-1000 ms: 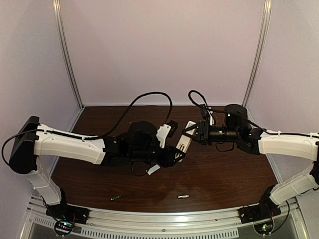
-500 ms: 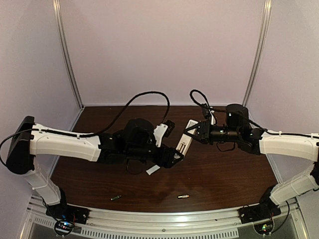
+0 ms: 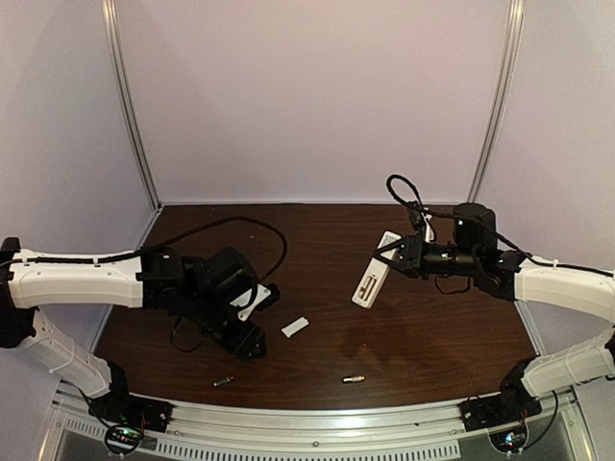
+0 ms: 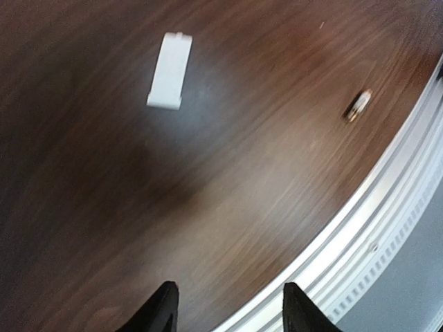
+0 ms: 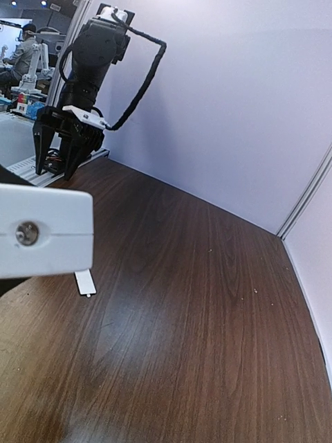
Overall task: Load the batteries into the remote control
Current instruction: Pick up the battery from the corner of the board.
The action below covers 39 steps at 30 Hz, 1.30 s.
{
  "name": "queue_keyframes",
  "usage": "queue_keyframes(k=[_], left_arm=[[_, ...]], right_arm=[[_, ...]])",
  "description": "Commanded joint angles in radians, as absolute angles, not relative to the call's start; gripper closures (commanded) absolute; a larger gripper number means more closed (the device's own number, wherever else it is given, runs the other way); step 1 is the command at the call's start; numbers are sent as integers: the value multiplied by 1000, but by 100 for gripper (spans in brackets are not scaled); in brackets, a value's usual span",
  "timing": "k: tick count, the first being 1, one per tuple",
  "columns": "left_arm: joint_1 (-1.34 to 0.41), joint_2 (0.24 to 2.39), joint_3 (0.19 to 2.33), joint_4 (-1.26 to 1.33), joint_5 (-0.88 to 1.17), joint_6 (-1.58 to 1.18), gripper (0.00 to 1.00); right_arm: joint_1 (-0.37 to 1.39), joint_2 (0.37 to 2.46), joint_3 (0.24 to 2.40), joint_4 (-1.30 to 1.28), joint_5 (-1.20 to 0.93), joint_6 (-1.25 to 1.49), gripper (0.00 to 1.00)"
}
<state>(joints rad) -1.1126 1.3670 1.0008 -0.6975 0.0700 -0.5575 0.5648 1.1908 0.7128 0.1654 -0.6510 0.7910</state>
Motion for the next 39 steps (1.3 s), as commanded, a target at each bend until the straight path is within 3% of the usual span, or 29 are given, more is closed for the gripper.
queue_keyframes(k=[1,9,30,39], left_arm=[[-1110,1404,976,-1003,78,-591,49],[-1101,1502,907,-970,51,-517,61],[-1091,1609,882,-890,96,-450,68],[-1090,1628,862,-855,88,-476,79]], right_arm=[[558,1171,685,180,-672,782,100],[559,1173,672,202,-691,789,100],[554,1167,686,169,-700,777,100],[554,1172,687,161,-702,774,100]])
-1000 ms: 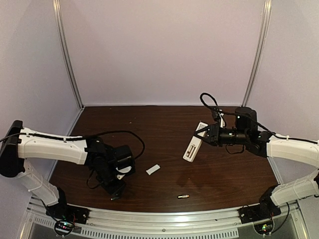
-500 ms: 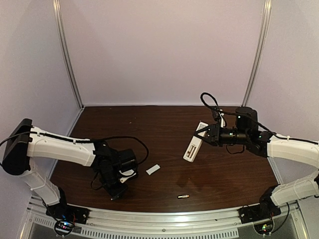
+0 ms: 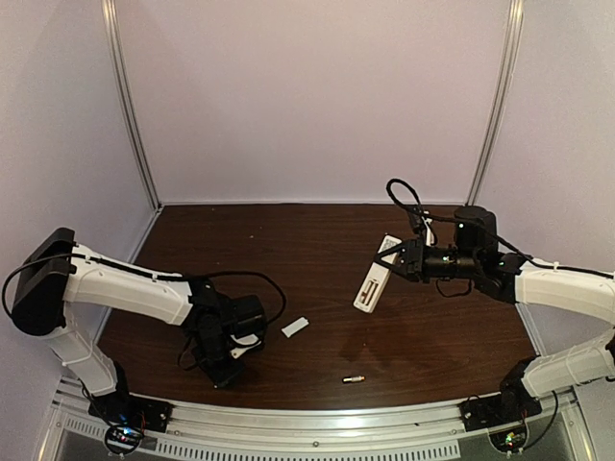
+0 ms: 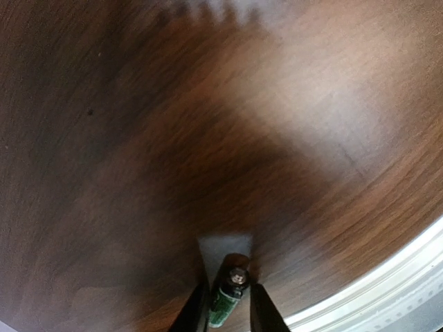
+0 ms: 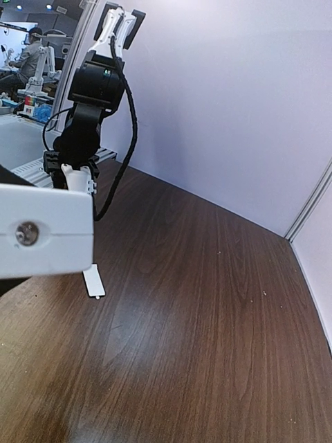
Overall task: Load the batteries into the remote control
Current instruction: Pick up the battery from the corner of the board, then load the battery into the battery compartment.
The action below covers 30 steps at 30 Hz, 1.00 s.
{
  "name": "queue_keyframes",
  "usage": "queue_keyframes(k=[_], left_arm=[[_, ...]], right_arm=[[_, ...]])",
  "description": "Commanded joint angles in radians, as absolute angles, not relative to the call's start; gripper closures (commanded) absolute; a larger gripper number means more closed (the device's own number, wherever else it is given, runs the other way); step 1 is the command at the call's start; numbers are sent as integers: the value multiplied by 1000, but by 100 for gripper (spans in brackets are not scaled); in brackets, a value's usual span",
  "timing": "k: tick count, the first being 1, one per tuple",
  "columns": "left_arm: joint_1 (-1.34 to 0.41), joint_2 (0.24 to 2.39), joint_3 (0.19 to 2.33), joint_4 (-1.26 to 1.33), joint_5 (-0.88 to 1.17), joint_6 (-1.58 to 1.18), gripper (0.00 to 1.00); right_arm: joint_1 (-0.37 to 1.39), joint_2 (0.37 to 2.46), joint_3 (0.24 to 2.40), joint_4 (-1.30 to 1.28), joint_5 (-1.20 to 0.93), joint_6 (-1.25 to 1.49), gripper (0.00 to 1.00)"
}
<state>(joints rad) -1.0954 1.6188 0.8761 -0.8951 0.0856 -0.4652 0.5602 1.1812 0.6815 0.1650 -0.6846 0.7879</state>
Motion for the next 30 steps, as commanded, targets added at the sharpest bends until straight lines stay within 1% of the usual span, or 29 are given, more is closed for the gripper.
queue_keyframes(k=[1,6,12,15,19,22,24,30], left_arm=[[-1092,1629,863,-852,85,-479,83],[-1092,1601,875,-812,60,-491,99],[-1091,1503,968,-673,33,-513,100],[-1091,1405,1005,-506,17,-517,100],[-1092,1324,982,-230,-35,-512,100],[-1097,1348,986,-84,-40,-508,100],[-1120,1387,1011,-44,-74,-488,100],[-1166,1501,1085,60,-67,-470,100]], right_arm=[[555,1173,689,161,-703,772,100],[552,1178,689,150,-700,773,100],[555,1184,669,166,-666,829,100],[577,1199,670,181,-650,855,100],[621,1221,677,207,-628,885,100],[651,1234,692,207,-609,892,100],[665,1239,697,203,-598,897,100],[699,1251,701,188,-567,924,100]])
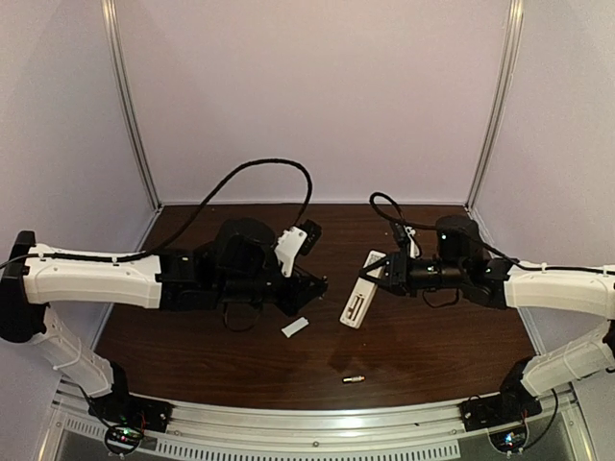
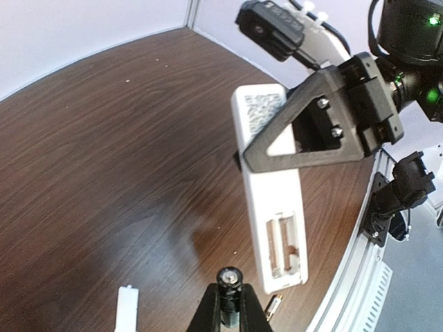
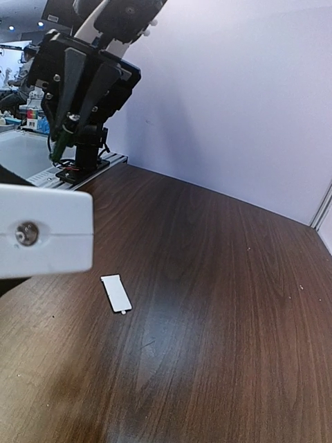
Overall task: Load the batteries into the remote control
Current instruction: Load the battery into the battery compartment.
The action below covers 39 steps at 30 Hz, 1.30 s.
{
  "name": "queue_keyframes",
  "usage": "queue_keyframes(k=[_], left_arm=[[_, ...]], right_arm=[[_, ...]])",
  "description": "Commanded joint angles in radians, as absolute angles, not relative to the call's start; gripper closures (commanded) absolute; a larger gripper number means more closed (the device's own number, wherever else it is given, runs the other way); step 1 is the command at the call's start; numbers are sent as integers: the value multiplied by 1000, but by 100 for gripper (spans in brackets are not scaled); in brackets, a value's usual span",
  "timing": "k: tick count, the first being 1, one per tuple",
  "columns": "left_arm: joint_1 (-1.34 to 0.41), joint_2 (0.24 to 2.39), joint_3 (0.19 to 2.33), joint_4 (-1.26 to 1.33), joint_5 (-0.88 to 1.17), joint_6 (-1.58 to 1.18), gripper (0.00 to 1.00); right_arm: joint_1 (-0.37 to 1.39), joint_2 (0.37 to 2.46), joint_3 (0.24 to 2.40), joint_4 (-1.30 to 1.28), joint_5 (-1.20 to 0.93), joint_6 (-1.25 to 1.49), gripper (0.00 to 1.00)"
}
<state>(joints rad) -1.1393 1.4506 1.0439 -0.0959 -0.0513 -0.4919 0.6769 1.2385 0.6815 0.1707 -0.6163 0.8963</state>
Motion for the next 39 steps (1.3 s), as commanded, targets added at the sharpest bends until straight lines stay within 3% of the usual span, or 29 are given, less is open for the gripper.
queue_keyframes(k=[1,39], left_arm=[[-1169,1511,1085,80,-60,-472,100],[-1216,1728,1216,-38,-78,-391,100]], right_arm=[[704,1253,701,182,-562,928,100],[715,1269,700,153,-546,978,100]])
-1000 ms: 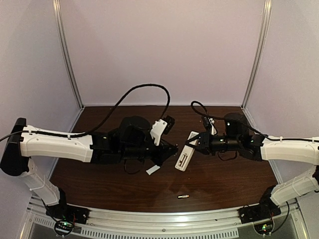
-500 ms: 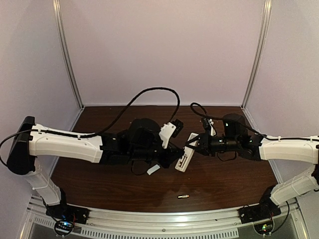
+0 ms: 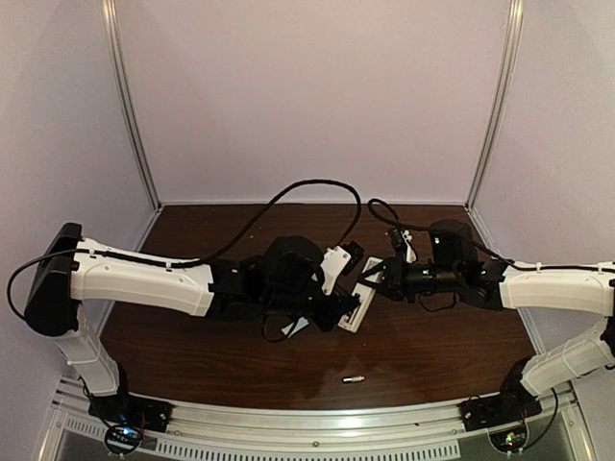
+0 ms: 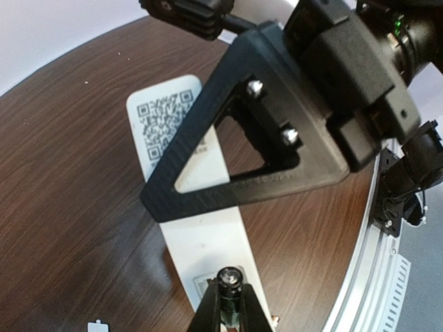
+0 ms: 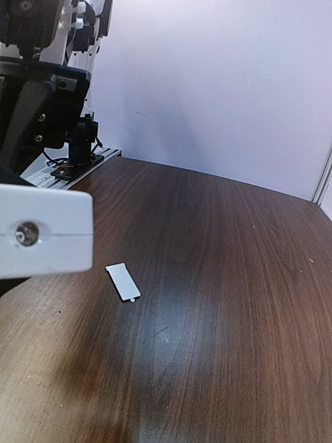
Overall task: Load the batteries into the remote control
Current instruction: Load the battery into the battery compartment.
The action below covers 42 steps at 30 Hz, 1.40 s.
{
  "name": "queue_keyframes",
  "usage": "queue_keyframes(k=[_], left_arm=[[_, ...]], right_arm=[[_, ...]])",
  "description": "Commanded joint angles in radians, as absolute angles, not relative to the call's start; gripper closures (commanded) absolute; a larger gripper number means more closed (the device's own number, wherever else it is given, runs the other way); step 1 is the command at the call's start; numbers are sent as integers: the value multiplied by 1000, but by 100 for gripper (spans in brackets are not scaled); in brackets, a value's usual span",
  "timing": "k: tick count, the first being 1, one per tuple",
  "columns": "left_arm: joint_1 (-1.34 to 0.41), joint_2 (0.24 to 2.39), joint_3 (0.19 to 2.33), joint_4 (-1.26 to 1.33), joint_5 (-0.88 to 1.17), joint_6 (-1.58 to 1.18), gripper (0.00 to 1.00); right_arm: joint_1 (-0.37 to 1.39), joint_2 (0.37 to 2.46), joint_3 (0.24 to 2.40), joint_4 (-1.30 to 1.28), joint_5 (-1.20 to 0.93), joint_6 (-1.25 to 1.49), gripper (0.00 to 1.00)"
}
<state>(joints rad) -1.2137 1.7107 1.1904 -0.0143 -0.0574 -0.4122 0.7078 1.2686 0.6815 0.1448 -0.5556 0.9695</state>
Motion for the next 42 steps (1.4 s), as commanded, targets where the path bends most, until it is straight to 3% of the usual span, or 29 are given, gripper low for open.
queue_keyframes(k=[1,10,18,35,42], left_arm=[[-1217,1729,1216,-42,-80,-391,100],[-1218,1736,1214,-68,-107,-373,100],[-1223,1748,1227,-99,-122,-359,88],[-1224,1756,1233,-110,-123,-360,77],[-1224,1711,1209,-76,-90,-396,60]], right_arm=[[715,1269,700,151,-546,976,100],[715,1268,699,147,-546,975,100],[713,1277,708,143,-551,970,100],[710,1288,721,133,-555,957,100],[710,1290,716,131,-558,938,100]])
